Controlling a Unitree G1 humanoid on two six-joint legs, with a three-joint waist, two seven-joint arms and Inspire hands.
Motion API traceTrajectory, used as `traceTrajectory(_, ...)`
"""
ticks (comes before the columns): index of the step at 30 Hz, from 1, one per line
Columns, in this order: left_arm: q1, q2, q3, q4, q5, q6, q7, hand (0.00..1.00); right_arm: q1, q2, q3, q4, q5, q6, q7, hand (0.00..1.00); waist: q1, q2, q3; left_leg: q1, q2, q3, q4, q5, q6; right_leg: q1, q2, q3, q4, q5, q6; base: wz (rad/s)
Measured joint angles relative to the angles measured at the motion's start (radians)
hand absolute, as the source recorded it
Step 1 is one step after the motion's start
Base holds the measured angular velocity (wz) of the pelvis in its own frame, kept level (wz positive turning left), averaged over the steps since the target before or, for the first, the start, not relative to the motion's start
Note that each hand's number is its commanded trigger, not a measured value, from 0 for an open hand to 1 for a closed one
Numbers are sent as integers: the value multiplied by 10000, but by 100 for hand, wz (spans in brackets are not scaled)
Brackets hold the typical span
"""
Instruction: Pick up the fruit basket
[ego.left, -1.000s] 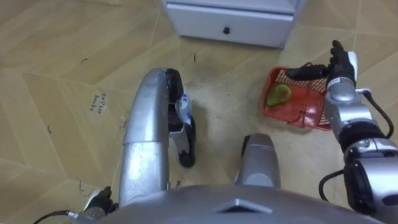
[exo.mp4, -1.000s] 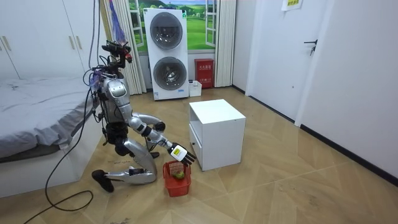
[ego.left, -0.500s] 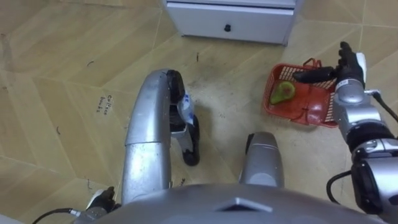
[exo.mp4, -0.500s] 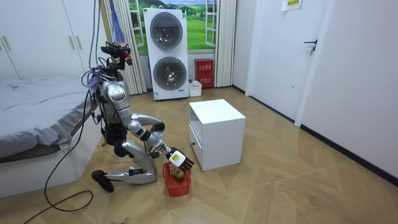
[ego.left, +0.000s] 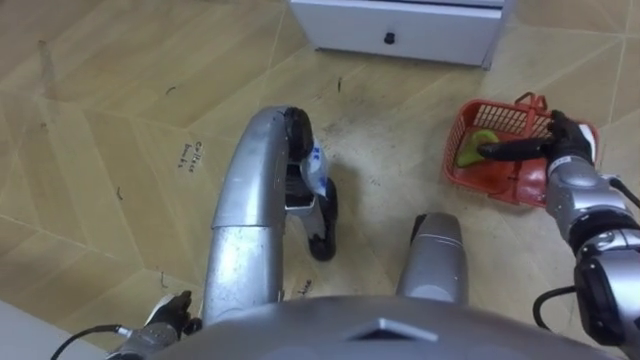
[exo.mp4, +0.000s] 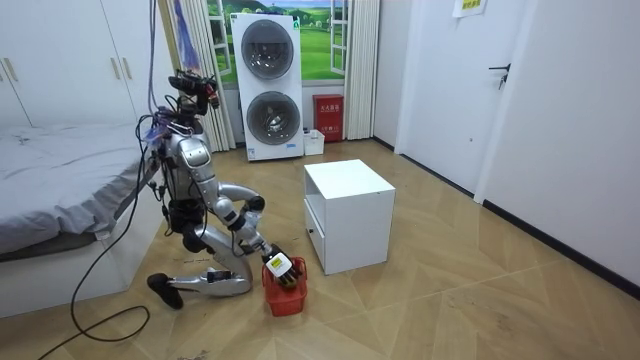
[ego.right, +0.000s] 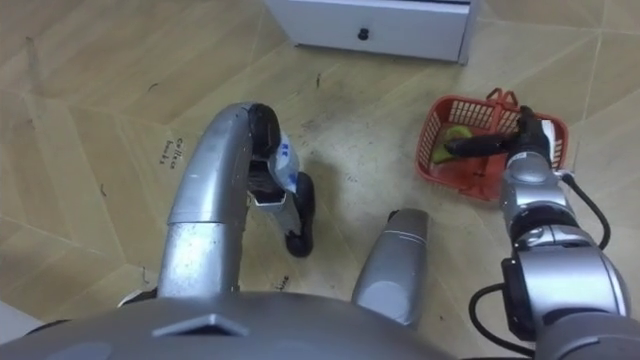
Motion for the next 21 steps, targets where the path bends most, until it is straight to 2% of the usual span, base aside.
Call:
traceTrajectory(8, -105, 0, -184, -10, 0, 33, -277, 0, -22, -2, 8, 191, 188, 0, 34, 0, -24, 25, 5, -8, -3, -5, -50, 30, -60, -22, 8, -11, -1, 0, 1, 0)
traceTrajectory(9, -118, 0, -191, -9, -7, 34, -332, 0, -22, -2, 8, 274, 222, -1, 97, 26, -25, 24, 5, -8, -2, -4, -49, 30, -59, -22, 5, -14, -2, 0, 1, 0)
traceTrajectory(10, -118, -1, -191, -9, -14, 34, -338, 0, -23, -1, 14, 318, 231, 0, 116, 65, -22, 23, 6, -10, -2, -3, -49, 30, -59, -23, 6, -12, -2, 0, 1, 0)
traceTrajectory(11, -115, -1, -192, -9, -15, 35, -341, 0, -22, -1, 23, 399, 251, 9, 167, 100, -17, 20, 8, -14, -2, -4, -49, 30, -59, -27, 8, -13, -2, 0, 2, 0)
traceTrajectory(21, -101, -3, -282, -9, -396, 46, -342, 0, -22, -1, 139, 416, 557, 11, 320, 100, -13, 26, 5, -13, -1, -7, -57, 33, -64, -36, 10, -14, -2, -1, 2, 0)
